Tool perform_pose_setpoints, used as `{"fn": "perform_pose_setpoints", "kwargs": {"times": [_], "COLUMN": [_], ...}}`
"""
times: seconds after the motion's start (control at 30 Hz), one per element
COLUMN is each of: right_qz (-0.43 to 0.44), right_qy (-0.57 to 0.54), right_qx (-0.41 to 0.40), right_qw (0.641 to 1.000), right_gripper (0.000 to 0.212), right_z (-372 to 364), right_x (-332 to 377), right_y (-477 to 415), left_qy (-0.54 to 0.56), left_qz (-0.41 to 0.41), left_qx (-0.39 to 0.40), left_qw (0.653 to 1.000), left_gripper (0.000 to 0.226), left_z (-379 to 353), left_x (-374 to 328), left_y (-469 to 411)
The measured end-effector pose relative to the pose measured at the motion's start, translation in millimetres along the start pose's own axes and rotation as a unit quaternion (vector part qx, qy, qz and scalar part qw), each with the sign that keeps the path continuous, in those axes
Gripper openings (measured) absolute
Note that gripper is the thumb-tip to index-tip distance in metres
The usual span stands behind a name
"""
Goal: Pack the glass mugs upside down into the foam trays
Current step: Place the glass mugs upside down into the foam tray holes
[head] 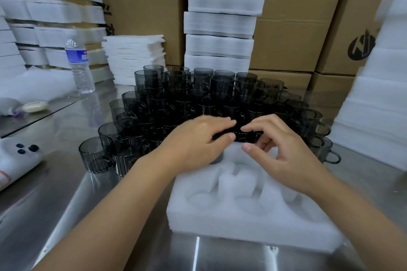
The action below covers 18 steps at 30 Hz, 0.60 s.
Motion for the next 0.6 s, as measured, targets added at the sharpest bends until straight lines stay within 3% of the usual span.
{"fn": "perform_pose_setpoints", "kwargs": {"times": [0.07, 0.17, 0.43, 0.6], "right_qz": [-0.002, -0.007, -0.010, -0.017], "right_qy": [0.001, -0.001, 0.019, 0.020], "right_qx": [0.005, 0.009, 0.038, 0.045], "right_qw": [1.000, 1.000, 0.999, 0.999], "right_gripper": [0.035, 0.035, 0.022, 0.025], "right_z": [-0.7, -1.4, -6.4, -8.7], "right_x": [0.1, -0.6, -2.0, -2.6], "right_y": [-0.3, -0.4, 0.5, 0.0], "left_qy": [-0.052, -0.073, -0.157, -0.174], "left_qz": [0.015, 0.013, 0.006, 0.013], "left_qx": [0.078, 0.115, 0.108, 0.110], "left_qw": [0.995, 0.991, 0.982, 0.978], "left_gripper": [0.054, 0.067, 0.067, 0.081], "left_z": [-16.7, -20.2, -22.4, -26.9], "left_x": [5.0, 5.7, -6.4, -7.1], "left_y": [-0.7, 0.3, 2.9, 4.0]}}
Point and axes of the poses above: each hand's wrist, its own y-axis away from the middle knuckle, its own z-axis out of the back of the hand, x = y × z, the point moved 7 cm from there along -y, towards the middle knuckle, and after that the axes turned 4 degrees about z, right-handed, at the moved point
